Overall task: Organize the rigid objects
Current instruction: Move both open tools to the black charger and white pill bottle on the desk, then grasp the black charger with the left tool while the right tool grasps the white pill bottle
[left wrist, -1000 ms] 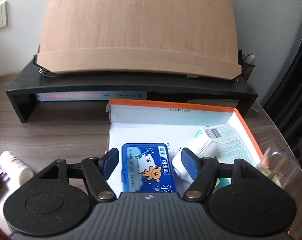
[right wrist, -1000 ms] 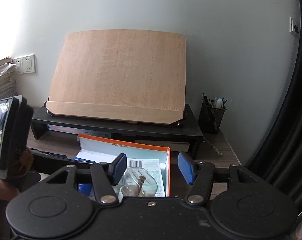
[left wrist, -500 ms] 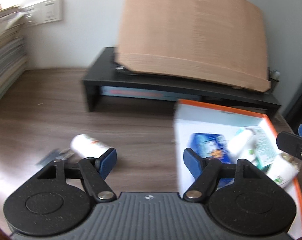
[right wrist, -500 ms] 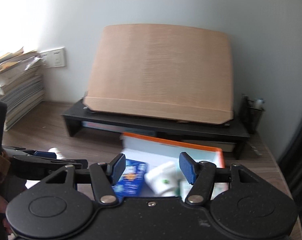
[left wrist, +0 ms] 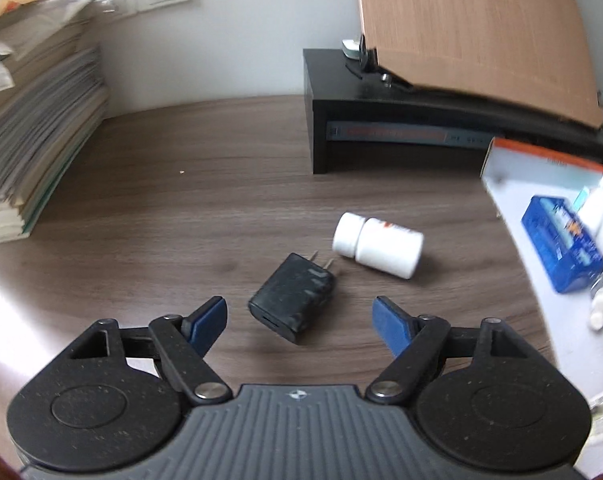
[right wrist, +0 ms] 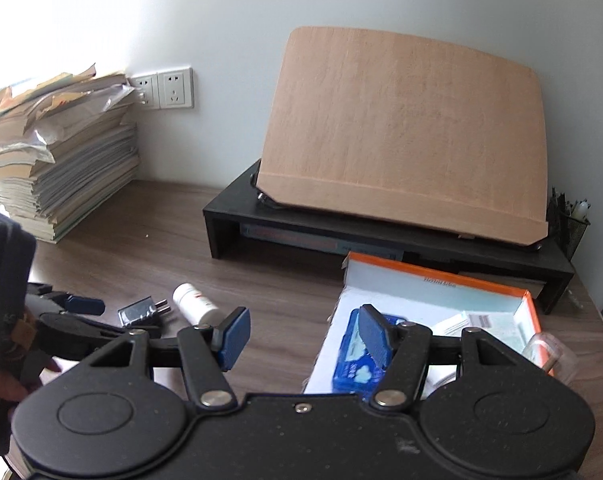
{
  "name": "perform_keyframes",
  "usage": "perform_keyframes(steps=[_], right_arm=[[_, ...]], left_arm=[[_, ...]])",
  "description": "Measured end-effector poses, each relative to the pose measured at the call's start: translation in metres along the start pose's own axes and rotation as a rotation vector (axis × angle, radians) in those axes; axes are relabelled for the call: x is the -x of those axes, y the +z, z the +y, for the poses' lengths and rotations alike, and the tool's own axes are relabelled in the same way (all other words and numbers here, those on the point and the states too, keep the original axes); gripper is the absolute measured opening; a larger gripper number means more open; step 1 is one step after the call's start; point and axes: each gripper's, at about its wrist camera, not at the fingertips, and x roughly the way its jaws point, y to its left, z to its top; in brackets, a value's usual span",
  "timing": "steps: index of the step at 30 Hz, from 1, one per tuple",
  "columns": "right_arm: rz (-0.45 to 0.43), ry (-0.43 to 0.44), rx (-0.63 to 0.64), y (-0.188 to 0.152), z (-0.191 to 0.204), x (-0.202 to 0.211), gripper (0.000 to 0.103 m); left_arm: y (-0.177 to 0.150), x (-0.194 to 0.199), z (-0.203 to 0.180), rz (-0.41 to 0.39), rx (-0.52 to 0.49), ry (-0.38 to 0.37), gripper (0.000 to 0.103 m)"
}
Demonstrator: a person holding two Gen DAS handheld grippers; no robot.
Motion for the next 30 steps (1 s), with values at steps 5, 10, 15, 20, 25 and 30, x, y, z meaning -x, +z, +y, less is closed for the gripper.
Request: perform_keyframes(steps=[5, 10, 15, 20, 25, 30], right_arm=[[0.029, -0.026, 0.001, -0.002, 0.014, -0.006, 0.073], [0.057, -0.027, 0.012, -0.001, 0.027, -0.018, 0.073], [0.091, 0.034, 0.031, 0.005, 0.038, -0.042, 0.073], [0.133, 0.103, 0.086, 0.014, 0.052, -0.080, 0.073], [0.193, 0.179, 0.159, 0.021, 0.065, -0.121, 0.073], [0.255, 0.225, 0.230, 0.022, 0.080, -0.156, 0.073]], left_arm=[[0.002, -0.021, 0.012, 0.009, -0.043, -0.039, 0.079], [0.003, -0.028, 0.018, -0.004, -0.048, -0.083, 0.065], [0.004, -0.025, 0.026, -0.016, -0.033, -0.130, 0.036], [-0.001, -0.018, 0.039, -0.010, 0.027, -0.141, 0.036], [-0.004, -0.001, 0.055, -0.027, 0.070, -0.125, 0.036], [-0.008, 0.011, 0.066, -0.029, 0.107, -0.106, 0.036]])
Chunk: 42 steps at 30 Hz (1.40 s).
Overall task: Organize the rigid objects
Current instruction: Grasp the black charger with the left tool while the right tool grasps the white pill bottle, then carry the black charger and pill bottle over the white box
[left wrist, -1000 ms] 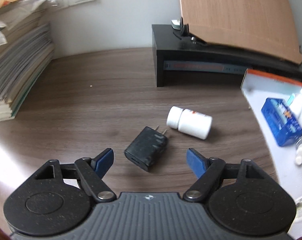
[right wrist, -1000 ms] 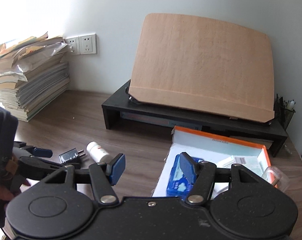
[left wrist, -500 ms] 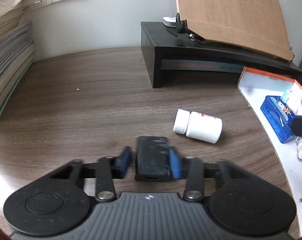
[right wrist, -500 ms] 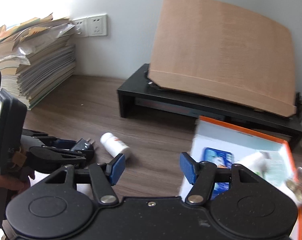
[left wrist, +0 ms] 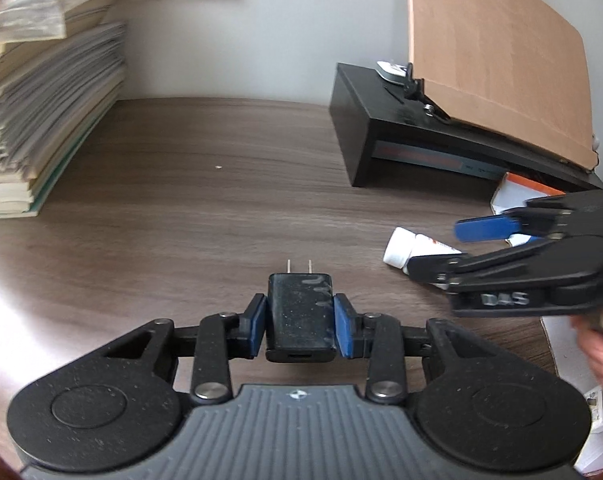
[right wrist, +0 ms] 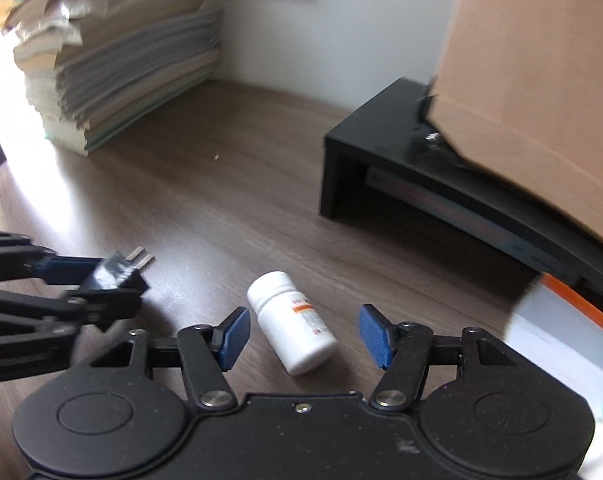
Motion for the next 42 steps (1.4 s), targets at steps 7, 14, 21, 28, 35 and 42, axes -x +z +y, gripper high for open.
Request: perform_keyframes(steps=[7, 14, 21, 28, 35, 42], right_arm=[[0.033, 0.017, -0.006, -0.002, 0.007, -0.010, 0.040], [-0.045, -0.044, -0.086, -0.015, 0.007, 0.038, 0.040], [-0.122, -0.137, -0.215, -0.049, -0.010, 0.119, 0.040], [-0.176, -0.280, -0.334, -0.103, -0.041, 0.193, 0.040], [-0.194, -0.399, -0.427, -0.158, -0.080, 0.245, 0.040], [-0.217, -0.429, -0.474, -0.192, -0.106, 0.268, 0.040]], left_arm=[[-0.003, 0.011, 0.002, -0.003, 0.030, 0.028, 0.036], [-0.001, 0.029, -0.020, -0.030, 0.036, 0.010, 0.036], [-0.003, 0.059, -0.072, -0.063, 0.002, -0.074, 0.036], [-0.016, 0.084, -0.144, -0.071, -0.067, -0.162, 0.036], [-0.030, 0.090, -0.206, -0.073, -0.141, -0.225, 0.036], [-0.040, 0.088, -0.250, -0.090, -0.186, -0.249, 0.036]])
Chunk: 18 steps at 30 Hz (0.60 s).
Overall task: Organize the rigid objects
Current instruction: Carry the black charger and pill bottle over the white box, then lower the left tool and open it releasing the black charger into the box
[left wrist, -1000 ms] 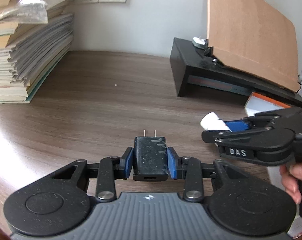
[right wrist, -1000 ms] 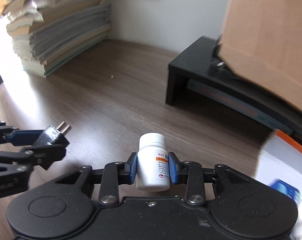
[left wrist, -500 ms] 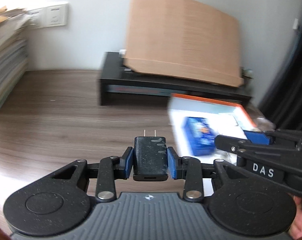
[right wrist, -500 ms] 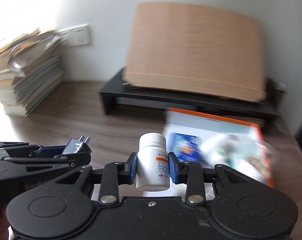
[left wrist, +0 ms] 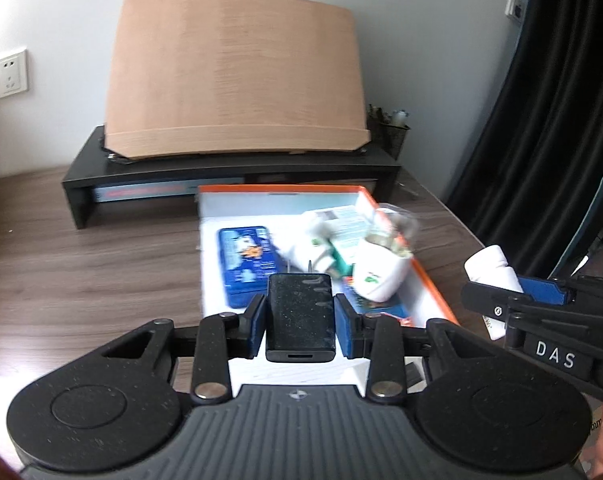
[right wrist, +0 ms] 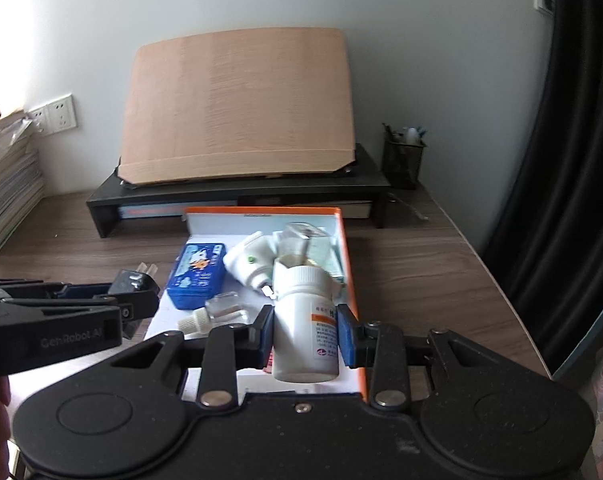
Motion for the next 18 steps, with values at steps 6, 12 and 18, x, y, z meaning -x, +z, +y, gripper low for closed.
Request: perform_keyframes(steps=[6, 12, 18], right_arm=[[-0.005, 0.021, -0.005, -0.006, -0.017, 0.004, 0.040], [-0.008, 0.058, 0.013, -0.004, -0.015, 0.000, 0.040], [0.000, 0.078, 0.023, -0.005, -0.013, -0.004, 0.040]], left_arm=[[-0.002, -0.007, -0.016, 0.005, -0.005, 0.013, 0.036], [-0.002, -0.003, -0.022, 0.002, 0.006, 0.075, 0.036], [-0.004, -0.001, -0.021, 0.006, 0.032, 0.104, 0.036]])
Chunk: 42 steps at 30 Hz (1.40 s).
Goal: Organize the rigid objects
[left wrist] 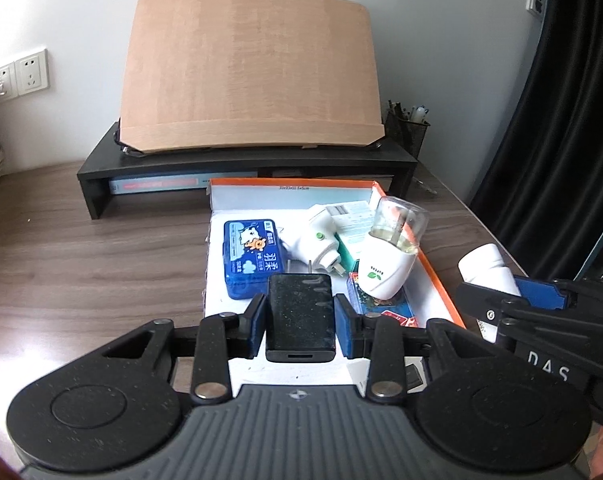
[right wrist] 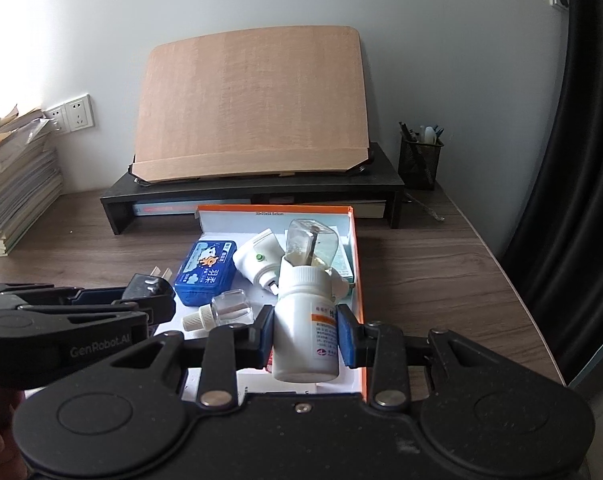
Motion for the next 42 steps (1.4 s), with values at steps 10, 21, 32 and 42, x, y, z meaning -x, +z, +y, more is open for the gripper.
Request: perform_keyframes(steps=[10, 21, 32, 42], right_arm=[[0.014, 0.013, 0.020, -0.005, 0.002, 0.000, 0.040], [0.036, 0.008, 0.020, -0.012, -0.002, -0.002, 0.040], [0.062, 0.008, -0.014, -0.022, -0.016, -0.008, 0.040], [0.069, 0.013, -0.029, -0.024, -0.022, -0.012, 0.040]], left_arm=[[-0.004, 0.001, -0.003, 0.002, 0.021, 0.013, 0.036], [-0.011, -0.002, -0.002, 0.002, 0.033, 0.008, 0.030], [-0.018, -0.005, 0.046, 0.040, 0.112, 0.054, 0.031], [-0.022, -0.050, -0.014, 0.161, -0.207, -0.063, 0.039]])
